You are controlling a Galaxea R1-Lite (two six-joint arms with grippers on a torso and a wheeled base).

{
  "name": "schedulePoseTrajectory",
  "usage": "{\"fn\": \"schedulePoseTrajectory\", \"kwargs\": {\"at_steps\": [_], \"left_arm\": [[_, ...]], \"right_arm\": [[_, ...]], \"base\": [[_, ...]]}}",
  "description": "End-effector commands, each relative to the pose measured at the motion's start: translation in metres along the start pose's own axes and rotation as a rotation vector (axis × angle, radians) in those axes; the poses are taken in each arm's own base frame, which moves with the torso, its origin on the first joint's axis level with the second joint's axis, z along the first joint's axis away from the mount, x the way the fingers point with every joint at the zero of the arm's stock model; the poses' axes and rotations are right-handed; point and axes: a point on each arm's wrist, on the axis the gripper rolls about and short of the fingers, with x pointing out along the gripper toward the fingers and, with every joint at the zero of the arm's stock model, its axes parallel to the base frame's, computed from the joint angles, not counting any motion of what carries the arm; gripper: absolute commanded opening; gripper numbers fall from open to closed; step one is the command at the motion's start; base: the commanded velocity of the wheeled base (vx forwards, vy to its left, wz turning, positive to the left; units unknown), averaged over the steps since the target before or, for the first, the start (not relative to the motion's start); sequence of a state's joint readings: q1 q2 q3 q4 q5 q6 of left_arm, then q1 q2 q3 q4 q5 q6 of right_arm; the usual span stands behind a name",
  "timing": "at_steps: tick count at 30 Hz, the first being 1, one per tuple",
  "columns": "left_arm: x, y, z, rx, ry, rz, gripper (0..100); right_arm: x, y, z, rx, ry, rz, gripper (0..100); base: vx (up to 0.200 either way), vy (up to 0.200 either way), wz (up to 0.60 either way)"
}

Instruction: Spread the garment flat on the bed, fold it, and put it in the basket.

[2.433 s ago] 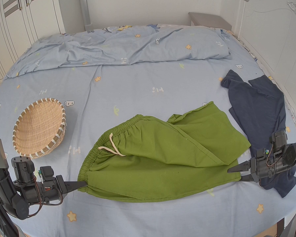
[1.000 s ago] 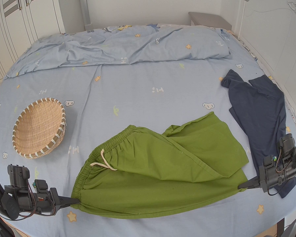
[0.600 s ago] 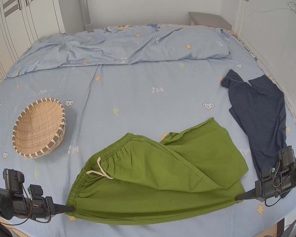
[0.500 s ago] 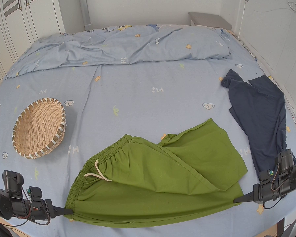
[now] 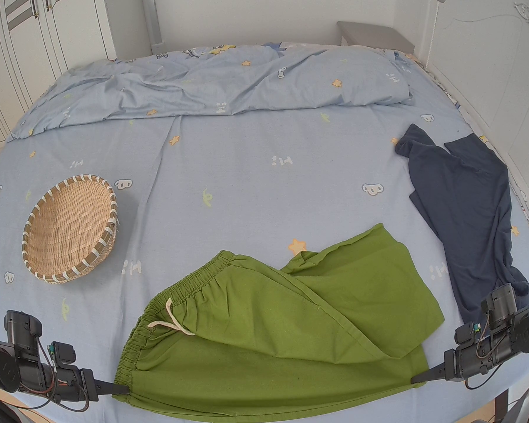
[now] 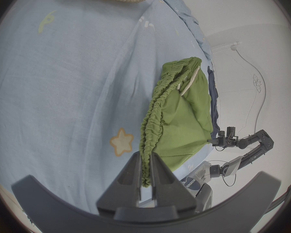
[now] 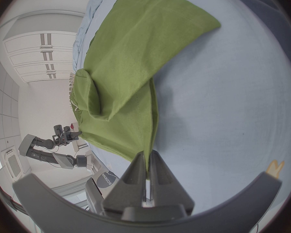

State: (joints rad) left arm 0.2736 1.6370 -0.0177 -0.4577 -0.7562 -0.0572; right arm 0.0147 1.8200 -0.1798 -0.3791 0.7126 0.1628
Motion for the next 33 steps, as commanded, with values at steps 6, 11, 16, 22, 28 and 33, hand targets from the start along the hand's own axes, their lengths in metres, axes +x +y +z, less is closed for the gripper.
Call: {"fn": "schedulePoseTrajectory", "kwargs": {"at_steps": [6, 11, 16, 22, 28, 33], "left_arm": [[0.0, 0.001, -0.008, 0.012, 0.035, -0.003, 100], [-0.001, 0.001, -0.007, 0.014, 0.026, -0.003, 100], [-0.008, -0.003, -0.003, 0.031, -0.036, 0.001, 100], [-0.032, -0.024, 0.017, 0.011, -0.186, 0.002, 100], [-0.076, -0.079, 0.065, 0.091, -0.224, -0.037, 100], [-0.087, -0.126, 0.106, 0.232, -0.199, -0.114, 100]], "right_arm": [[0.001, -0.001, -0.001, 0.004, 0.008, 0.001, 100], [0.0, -0.002, -0.001, 0.011, 0.002, 0.002, 100], [-0.011, 0.004, -0.003, -0.039, -0.078, 0.002, 100], [-0.048, 0.032, -0.013, -0.2, -0.307, -0.04, 100], [-0.083, 0.064, -0.005, -0.337, -0.483, -0.018, 100], [-0.108, 0.09, 0.019, -0.431, -0.585, 0.004, 100]], "base": [[0.0, 0.0, 0.0], [0.0, 0.0, 0.0], [0.0, 0.0, 0.0], [0.0, 0.0, 0.0], [0.0, 0.0, 0.0], [0.0, 0.0, 0.0]]}}
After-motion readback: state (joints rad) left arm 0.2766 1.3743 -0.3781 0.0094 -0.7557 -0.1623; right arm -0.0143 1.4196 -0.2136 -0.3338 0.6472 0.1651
